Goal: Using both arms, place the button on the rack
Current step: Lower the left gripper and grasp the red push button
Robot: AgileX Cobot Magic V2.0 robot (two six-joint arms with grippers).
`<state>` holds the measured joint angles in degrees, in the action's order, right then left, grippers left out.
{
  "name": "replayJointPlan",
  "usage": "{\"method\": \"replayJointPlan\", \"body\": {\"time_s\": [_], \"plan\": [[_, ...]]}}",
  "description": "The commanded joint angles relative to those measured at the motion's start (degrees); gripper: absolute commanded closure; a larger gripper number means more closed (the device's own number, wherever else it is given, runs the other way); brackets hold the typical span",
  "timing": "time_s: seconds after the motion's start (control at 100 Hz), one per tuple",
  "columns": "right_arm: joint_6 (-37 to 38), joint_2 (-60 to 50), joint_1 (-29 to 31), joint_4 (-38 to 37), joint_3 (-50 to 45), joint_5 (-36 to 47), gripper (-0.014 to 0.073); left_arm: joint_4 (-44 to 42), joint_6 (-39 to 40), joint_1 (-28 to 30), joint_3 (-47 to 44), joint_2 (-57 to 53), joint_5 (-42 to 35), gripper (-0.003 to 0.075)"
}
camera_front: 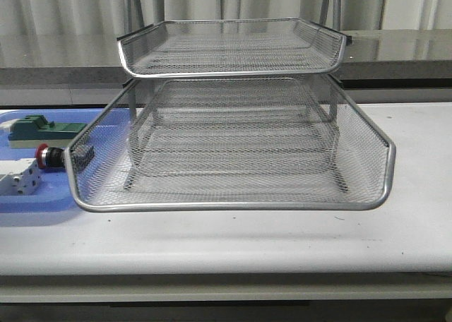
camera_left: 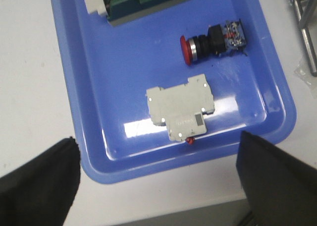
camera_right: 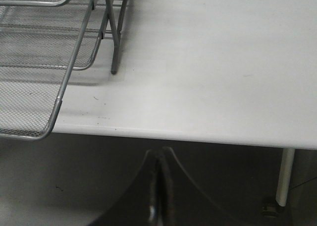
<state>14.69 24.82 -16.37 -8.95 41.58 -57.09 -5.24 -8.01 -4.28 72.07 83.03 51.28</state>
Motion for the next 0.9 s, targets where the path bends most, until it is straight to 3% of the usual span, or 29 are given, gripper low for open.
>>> {"method": "replayJointPlan", "body": {"time_s": [0.0,0.15,0.5,0.75,0.89], "plan": [[-0.11,0.34,0.00,-1.33,1.82,3.52,0.0703,2.37,-6.36,-0.04,5.53,0.84,-1.35,0.0101],[-0.11,0.34,0.00,-1.33,1.82,3.52,0.0703,8.13,-16.85,-0.04,15.59,7.84,3.28,0.0101],[-0.11,0.34,0.00,-1.33,1.82,3.52,0.0703,12.16,-33.50,-0.04,36.33,26.38,13.95,0.0101],[-0.11,0.34,0.00,-1.33,1.82,3.52,0.0703,15.37,-41.90,-0.04,39.59,34.10,15.47,0.0101],[-0.11,0.34,0.00,-1.33,1.82,3.52,0.0703,15.66,-42.45,-0.04,39.59,36.79,15.14,0.0101]]}}
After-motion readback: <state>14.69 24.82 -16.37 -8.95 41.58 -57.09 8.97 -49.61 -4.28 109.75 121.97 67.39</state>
